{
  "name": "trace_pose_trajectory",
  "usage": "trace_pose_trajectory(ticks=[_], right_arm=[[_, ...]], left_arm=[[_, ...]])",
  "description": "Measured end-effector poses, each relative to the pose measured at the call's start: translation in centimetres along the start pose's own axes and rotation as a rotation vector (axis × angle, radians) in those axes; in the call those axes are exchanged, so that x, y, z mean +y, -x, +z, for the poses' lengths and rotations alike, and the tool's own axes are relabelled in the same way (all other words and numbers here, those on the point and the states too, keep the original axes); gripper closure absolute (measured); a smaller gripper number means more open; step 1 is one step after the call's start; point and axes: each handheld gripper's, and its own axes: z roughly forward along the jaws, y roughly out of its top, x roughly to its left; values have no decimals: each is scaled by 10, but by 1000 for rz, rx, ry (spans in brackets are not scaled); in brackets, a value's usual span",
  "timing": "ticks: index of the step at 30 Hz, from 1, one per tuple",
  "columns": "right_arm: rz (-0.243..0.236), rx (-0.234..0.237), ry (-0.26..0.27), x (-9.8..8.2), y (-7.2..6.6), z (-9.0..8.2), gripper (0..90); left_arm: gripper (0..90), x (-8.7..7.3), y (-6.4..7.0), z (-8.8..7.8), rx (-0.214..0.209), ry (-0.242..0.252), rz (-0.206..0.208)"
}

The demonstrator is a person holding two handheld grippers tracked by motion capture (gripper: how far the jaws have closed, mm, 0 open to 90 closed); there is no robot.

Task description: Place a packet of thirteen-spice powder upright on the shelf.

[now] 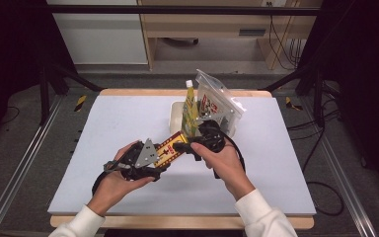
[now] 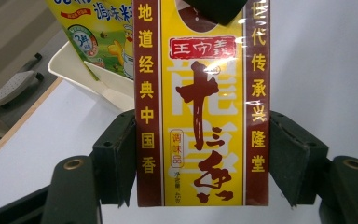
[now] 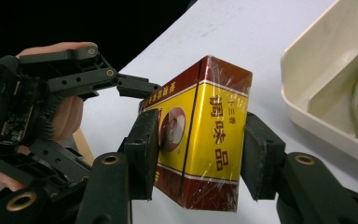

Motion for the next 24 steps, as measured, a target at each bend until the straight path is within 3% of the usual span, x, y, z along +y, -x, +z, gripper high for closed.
trace_pose_trajectory(ticks=[9,24], right_arm=[[55,31,4,0,4,-2,593],[80,5,25,5,-6,-5,667]], left_arm=[[317,0,0,2,-1,-7,3],[315,-1,-3,8,12,-5,-8]])
